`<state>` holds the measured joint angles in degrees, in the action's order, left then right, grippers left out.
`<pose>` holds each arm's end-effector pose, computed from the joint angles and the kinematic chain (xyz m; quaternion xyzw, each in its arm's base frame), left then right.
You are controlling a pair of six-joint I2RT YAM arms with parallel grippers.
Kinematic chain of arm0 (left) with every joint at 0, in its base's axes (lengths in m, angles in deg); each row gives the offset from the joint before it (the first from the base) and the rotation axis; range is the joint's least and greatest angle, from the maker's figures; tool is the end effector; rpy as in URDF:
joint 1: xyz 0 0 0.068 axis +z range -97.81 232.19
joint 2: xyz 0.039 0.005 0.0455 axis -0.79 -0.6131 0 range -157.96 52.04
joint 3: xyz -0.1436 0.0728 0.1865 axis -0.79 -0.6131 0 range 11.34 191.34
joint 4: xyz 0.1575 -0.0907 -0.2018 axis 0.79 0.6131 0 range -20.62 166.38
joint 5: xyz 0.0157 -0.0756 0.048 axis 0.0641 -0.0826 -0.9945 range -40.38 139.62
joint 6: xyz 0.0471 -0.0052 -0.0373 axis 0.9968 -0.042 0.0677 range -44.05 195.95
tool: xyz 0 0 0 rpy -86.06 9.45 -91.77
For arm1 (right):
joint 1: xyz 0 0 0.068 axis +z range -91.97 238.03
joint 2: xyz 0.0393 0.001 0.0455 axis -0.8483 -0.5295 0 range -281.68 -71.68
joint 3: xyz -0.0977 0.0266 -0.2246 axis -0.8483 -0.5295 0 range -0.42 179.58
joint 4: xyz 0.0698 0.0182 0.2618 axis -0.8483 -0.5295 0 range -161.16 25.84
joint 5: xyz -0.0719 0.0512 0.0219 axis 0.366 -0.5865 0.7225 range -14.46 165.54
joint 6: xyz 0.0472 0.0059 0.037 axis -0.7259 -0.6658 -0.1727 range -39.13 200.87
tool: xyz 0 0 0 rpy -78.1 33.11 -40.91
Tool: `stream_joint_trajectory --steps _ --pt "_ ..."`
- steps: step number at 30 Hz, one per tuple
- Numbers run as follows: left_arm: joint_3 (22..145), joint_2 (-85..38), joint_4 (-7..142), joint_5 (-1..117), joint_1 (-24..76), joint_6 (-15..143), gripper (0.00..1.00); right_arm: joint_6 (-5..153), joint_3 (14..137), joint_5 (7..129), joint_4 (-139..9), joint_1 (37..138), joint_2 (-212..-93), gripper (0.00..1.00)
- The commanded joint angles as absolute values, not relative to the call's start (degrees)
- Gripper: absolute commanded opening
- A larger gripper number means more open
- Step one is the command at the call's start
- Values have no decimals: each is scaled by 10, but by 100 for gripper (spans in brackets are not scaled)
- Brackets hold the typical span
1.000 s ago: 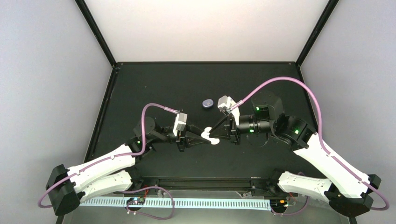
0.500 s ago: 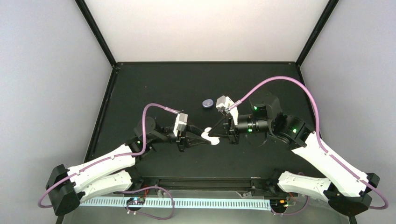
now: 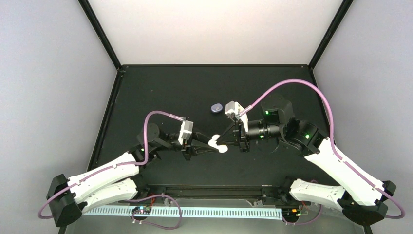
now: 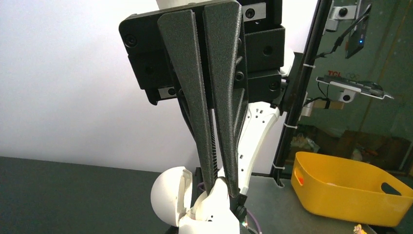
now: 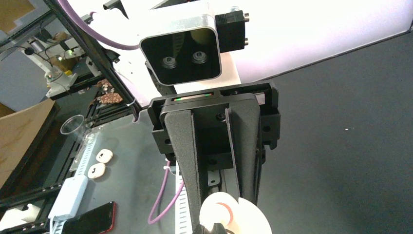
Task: Insert the wireless bluetooth earbuds into the charging case
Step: Adjust the earbud with the charging case.
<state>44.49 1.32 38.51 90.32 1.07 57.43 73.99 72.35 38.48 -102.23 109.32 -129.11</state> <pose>0.1261 -0.2028 0.3013 0.4251 0.4818 -0.5970 0.4804 0.1193 0.1919 0.3960 -0.4614 0.6643 0.4865 0.3304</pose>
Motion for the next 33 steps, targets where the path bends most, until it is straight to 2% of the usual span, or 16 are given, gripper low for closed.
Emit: stream_joint_trajectory --steps 1,16,33 --pt "450 29 360 900 9 598 1 753 732 360 -1049 1095 -1298 1" --pt "465 24 388 916 8 626 2 790 774 437 -1098 1140 -1336 1" --pt "438 51 411 902 9 657 1 760 809 425 -1081 1140 -1314 1"
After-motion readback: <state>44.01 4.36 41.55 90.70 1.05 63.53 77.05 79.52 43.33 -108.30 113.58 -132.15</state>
